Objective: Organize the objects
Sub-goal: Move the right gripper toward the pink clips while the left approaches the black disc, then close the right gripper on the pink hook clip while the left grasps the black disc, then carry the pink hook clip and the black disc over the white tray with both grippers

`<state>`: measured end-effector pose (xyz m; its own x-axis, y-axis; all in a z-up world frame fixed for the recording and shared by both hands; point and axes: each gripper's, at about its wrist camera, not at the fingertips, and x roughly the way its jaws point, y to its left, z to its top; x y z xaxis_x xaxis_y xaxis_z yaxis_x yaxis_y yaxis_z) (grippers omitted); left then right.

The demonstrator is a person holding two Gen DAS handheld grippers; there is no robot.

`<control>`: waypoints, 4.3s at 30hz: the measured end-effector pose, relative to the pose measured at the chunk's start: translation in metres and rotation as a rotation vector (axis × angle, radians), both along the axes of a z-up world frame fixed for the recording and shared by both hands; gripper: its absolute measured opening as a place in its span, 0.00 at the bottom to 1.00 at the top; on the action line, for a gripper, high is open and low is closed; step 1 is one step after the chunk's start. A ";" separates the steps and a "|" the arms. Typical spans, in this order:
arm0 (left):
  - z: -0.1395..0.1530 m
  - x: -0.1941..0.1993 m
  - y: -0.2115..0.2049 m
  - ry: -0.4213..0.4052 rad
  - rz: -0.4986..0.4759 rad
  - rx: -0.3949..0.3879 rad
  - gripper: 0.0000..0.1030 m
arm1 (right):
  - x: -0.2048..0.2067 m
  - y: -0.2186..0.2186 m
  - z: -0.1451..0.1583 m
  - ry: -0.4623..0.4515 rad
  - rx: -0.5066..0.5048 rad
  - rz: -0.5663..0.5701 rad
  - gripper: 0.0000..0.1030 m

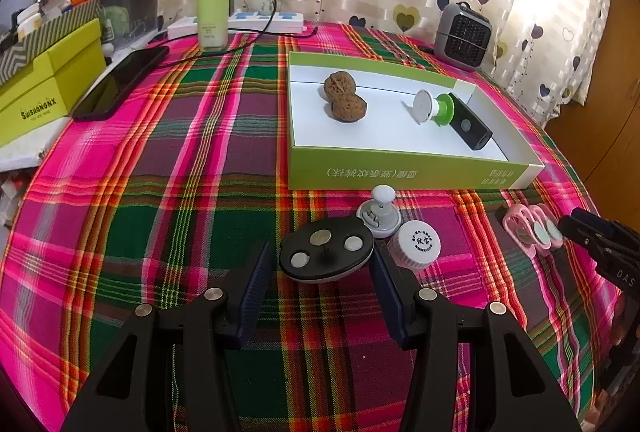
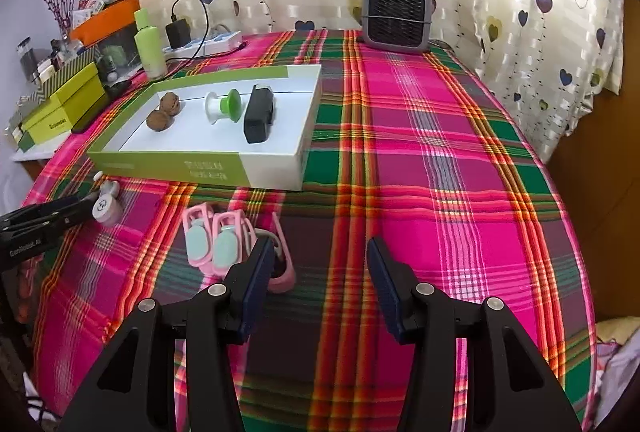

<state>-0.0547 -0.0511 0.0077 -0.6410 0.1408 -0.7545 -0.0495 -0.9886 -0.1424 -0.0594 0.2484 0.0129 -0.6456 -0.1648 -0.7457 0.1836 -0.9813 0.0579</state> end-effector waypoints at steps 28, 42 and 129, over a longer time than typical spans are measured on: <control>0.000 -0.001 0.005 -0.005 0.003 -0.052 0.49 | -0.011 -0.026 -0.013 -0.046 0.078 0.075 0.48; 0.001 -0.001 0.004 -0.004 0.012 -0.032 0.48 | -0.008 -0.026 -0.011 -0.044 0.067 0.072 0.39; 0.039 0.030 0.026 0.114 -0.038 -0.016 0.30 | 0.017 -0.054 0.025 0.049 -0.011 0.122 0.24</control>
<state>-0.0243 -0.0254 0.0471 -0.7170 0.1554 -0.6795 -0.1022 -0.9877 -0.1180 -0.0426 0.1944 0.0380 -0.6559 -0.2524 -0.7114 0.3046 -0.9508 0.0565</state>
